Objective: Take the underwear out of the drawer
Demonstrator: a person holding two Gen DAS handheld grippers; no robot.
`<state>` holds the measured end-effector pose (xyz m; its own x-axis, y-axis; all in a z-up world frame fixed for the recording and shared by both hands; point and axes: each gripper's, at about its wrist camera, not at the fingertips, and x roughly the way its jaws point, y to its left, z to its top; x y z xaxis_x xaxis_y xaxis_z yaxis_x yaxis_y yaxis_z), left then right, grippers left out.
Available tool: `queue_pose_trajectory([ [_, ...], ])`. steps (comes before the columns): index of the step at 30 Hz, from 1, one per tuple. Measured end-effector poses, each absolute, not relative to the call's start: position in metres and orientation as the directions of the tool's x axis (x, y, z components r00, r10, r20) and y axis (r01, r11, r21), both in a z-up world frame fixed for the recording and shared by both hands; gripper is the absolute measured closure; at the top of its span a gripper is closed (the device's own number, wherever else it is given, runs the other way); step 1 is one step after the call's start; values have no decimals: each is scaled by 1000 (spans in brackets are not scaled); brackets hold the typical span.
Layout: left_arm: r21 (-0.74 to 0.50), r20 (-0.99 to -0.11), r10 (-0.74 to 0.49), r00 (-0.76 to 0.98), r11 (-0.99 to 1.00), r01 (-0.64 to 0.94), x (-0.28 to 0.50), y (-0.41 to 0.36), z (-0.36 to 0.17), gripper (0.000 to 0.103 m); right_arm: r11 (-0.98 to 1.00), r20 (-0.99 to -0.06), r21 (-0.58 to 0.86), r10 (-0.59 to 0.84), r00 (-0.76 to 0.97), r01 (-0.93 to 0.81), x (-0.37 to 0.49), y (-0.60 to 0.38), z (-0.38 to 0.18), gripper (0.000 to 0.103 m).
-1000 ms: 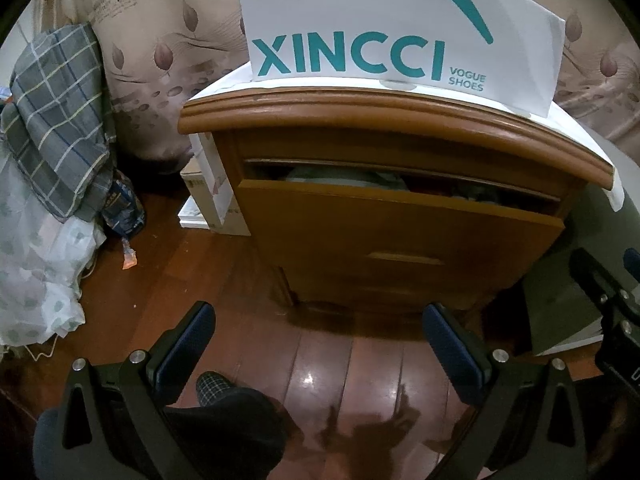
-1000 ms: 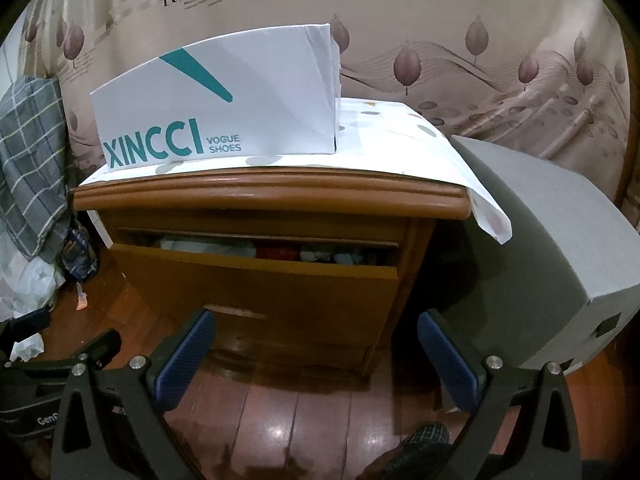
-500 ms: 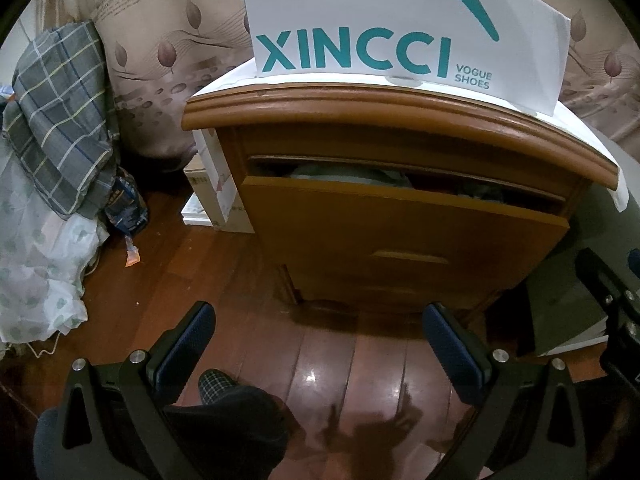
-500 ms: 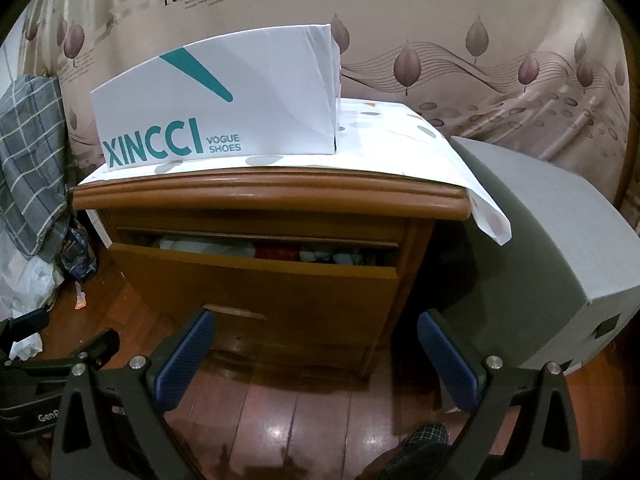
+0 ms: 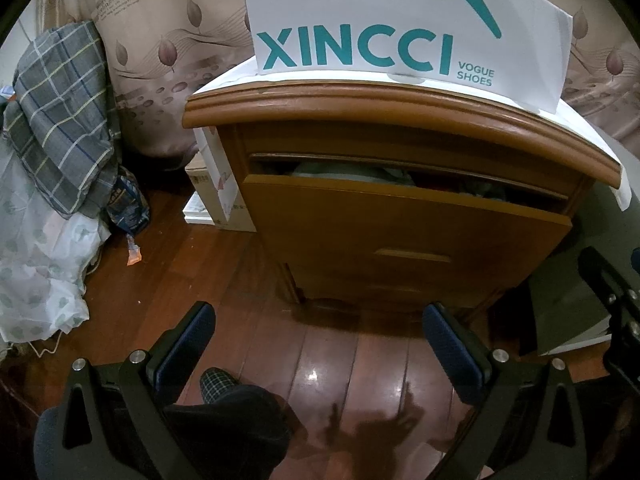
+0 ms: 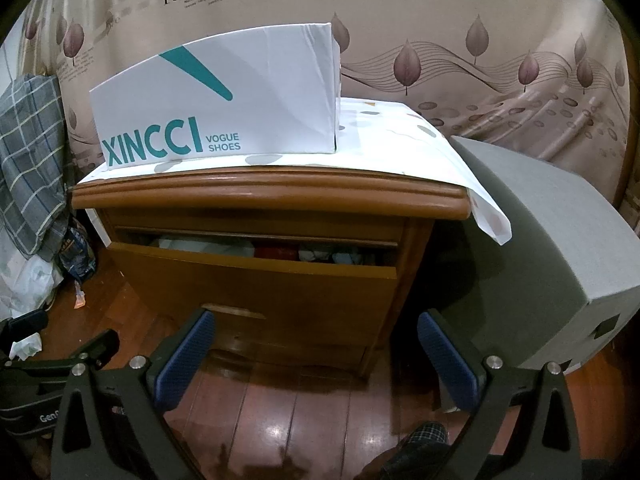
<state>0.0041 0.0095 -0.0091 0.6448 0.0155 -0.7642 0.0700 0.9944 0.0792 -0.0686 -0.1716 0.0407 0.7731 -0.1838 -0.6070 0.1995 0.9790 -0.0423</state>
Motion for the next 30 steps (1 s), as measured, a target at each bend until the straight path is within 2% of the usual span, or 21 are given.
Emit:
queue_pose_trajectory([
  [30,80,-769,21,639,995,63,5,11,-9,0,979,-604,-45,-187,775,200,-69,-171,41,0],
])
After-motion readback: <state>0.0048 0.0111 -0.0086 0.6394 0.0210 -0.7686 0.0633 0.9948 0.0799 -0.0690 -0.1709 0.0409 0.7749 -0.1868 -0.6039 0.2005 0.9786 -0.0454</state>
